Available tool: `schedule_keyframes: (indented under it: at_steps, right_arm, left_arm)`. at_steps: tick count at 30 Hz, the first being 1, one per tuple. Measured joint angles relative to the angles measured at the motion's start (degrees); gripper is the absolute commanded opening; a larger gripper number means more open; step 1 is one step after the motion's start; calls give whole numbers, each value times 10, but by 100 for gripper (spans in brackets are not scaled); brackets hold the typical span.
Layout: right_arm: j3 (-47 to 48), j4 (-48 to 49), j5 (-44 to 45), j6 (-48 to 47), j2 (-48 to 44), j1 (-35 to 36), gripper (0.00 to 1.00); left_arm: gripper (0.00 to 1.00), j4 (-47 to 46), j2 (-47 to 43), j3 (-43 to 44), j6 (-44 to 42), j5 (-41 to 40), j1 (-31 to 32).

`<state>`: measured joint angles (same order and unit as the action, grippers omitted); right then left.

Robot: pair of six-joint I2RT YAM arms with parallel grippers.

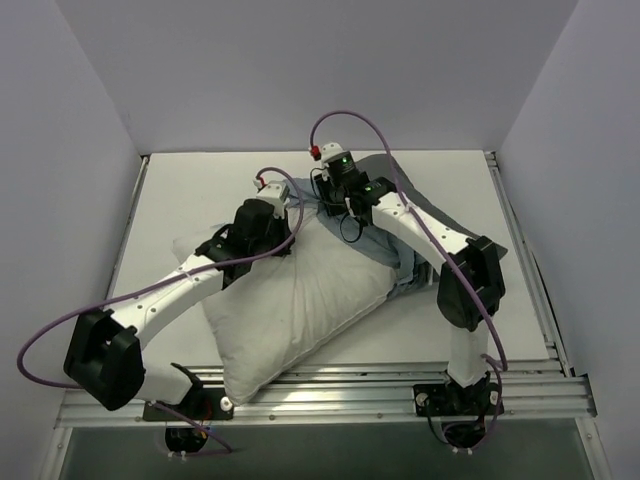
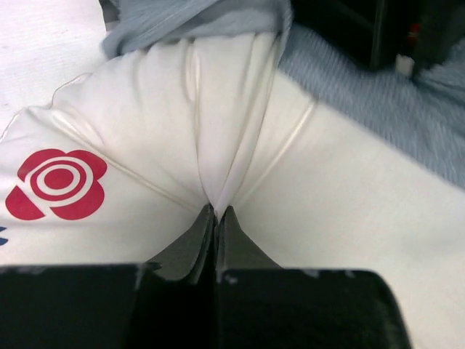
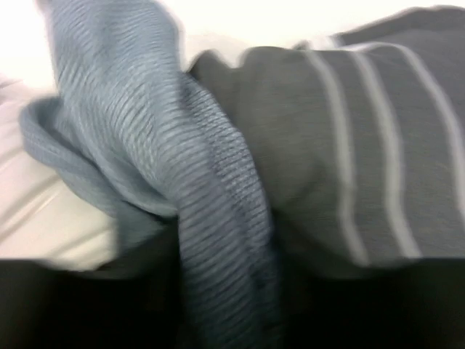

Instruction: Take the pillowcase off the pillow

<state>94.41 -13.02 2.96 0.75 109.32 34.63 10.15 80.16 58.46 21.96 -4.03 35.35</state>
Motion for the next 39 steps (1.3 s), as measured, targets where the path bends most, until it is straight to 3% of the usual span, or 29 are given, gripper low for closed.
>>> schedule_keyframes:
  at_steps: [1,2,9,18,29,39]
  right_arm:
    - [3,2,17,3,6,-2,3]
    - [5,2,24,5,11,-7,0]
    - [20,-2,49,57,17,-83,0]
    - [47,-114,42,159,17,-235,0]
    - [65,-186,3,208,3,-268,0]
    - [34,-191,-48,215,-79,-324,0]
  left_arm:
    - [2,7,-8,-2,2,-8,4]
    - [2,14,-17,-5,4,-15,7]
    - [2,47,-75,-9,28,-28,26]
    - [2,130,-195,-24,72,-26,36]
    - [2,238,-260,-6,99,-67,32]
    - [2,268,-256,41,67,-50,-27]
